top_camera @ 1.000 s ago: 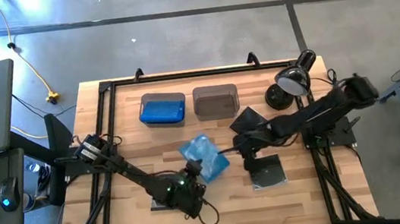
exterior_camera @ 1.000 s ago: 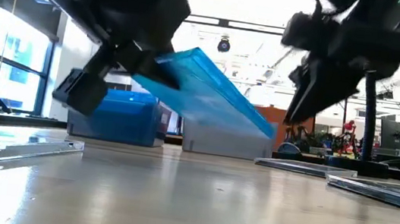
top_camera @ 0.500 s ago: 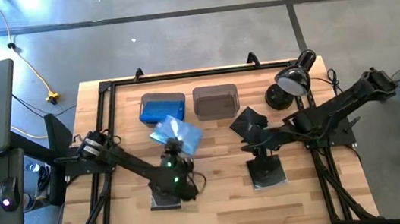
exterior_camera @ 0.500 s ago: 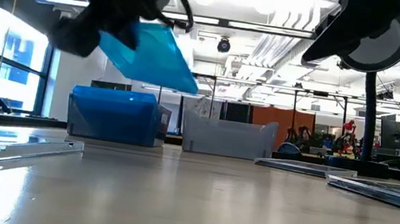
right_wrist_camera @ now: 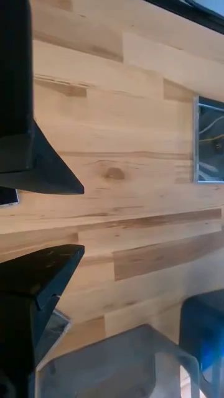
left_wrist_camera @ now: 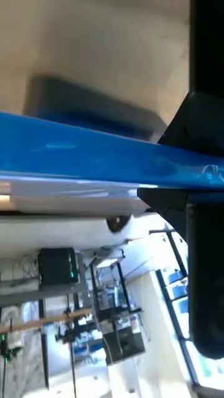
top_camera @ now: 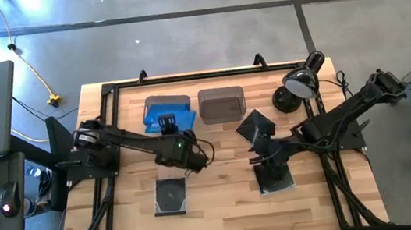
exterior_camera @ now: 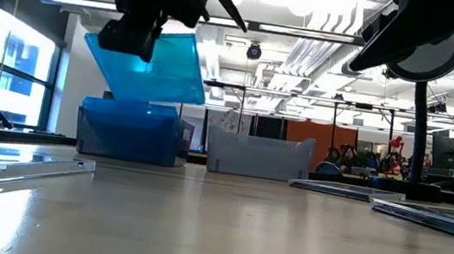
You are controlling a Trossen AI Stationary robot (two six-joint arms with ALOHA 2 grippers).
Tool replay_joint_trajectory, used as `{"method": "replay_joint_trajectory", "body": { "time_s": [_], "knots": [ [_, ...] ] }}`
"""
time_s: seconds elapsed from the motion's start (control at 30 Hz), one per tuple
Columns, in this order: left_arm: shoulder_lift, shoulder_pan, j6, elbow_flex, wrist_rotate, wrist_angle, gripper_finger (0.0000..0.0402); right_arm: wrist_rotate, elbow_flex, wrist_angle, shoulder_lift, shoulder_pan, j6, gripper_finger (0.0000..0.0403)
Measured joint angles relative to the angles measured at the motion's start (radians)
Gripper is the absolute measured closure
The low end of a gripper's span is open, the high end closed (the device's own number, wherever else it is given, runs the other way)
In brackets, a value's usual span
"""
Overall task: Pick & place jewel cases by type
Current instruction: Put the blue CD case into the left black bin, then put the bottom left black CD case into the right black bin
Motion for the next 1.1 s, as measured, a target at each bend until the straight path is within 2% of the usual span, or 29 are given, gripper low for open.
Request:
{"method": "replay_joint_trajectory", "body": {
  "time_s": [0.13,0.37,0.57,0.8,0.87,1.0,1.1],
  "knots": [
    [-0.019,0.041,0.039,0.0,-0.004,0.003,0.0379,0.0,0.0,0.001,0.004,0.0,0.003,0.0265],
    [-0.019,0.135,0.12,-0.001,0.173,0.016,0.0379,0.006,0.0,0.0,0.006,0.0,0.003,0.0265],
    [-0.019,0.183,0.135,-0.001,0.215,0.045,0.0375,0.006,0.0,0.001,0.006,0.0,0.003,0.0265],
    [-0.018,0.181,0.224,-0.001,0.228,0.155,0.0307,0.006,0.0,0.001,0.006,0.0,0.003,0.0265],
    [-0.018,0.181,0.215,-0.001,0.267,0.159,0.0286,0.006,0.0,0.001,0.006,0.0,0.003,0.0265],
    [-0.018,0.175,0.163,-0.001,0.418,0.144,0.0257,0.003,0.0,0.001,0.006,0.0,0.003,0.0265],
    [-0.018,0.151,0.123,-0.001,0.441,0.103,0.0251,0.002,0.0,0.001,0.006,0.0,0.003,0.0265]
  ]
}}
